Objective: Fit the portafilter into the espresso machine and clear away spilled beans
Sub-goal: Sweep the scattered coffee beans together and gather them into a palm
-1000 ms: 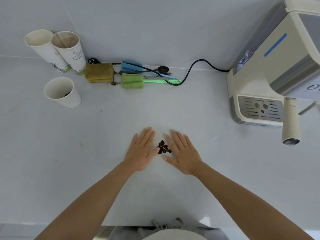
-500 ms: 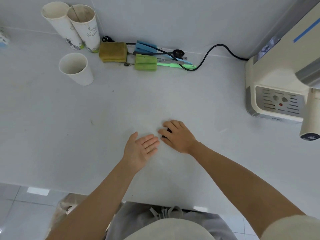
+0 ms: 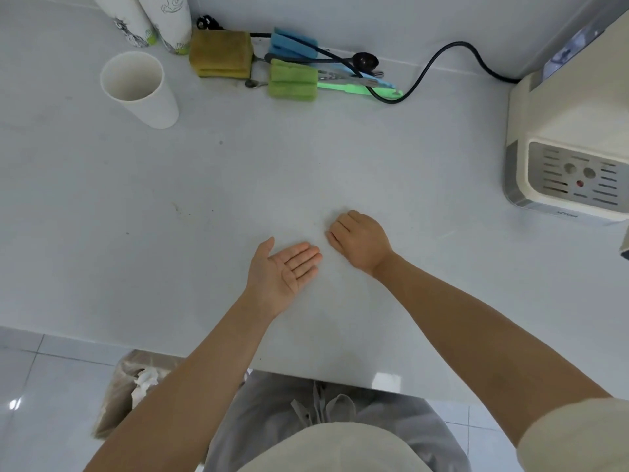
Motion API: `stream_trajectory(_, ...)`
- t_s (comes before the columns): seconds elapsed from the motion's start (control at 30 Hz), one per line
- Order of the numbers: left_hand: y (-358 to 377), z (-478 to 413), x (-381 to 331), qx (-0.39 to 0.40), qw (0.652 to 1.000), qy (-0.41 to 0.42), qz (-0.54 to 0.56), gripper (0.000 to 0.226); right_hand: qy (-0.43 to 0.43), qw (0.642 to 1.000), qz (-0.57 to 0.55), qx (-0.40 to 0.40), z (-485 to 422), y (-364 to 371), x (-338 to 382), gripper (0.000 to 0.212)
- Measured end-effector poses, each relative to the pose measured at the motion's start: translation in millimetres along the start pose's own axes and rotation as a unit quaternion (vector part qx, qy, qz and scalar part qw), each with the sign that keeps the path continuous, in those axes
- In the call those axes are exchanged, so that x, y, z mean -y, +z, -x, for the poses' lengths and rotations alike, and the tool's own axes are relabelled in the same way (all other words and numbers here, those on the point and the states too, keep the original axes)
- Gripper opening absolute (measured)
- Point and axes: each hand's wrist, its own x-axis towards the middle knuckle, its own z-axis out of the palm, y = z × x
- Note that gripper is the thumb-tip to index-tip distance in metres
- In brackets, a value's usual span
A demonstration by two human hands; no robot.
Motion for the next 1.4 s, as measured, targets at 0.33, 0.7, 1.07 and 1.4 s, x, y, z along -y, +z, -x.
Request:
stream_trajectory(0.33, 3.0, -4.9, 0.9, 0.012, 1.0, -0.022, -0.017, 0.061, 0.055, 0.996, 0.06, 0.041, -3.5, -1.5, 4.9, 0.041)
stream_trajectory(0.7, 7.5, -13.4, -3.5, 0.033, 0.998, -0.038, -0.028, 0.061, 0.165, 0.984, 0.063, 0.004, -9.6, -2.1, 1.6, 0.047)
stream_trajectory(1.07, 38.4, -10.4, 0.1, 0.106, 0.993, -0.047, -0.027, 0.046, 0.124, 0.982, -0.066, -0.124, -36.3, -46.3, 31.3, 0.044)
stream_trajectory(1.4, 47.3, -5.0, 16.1, 0.22, 0.972, -0.06, 0.062, 0.042, 0.092, 0.993, -0.04, -0.06, -19.2, -55.9, 61.8, 0.037)
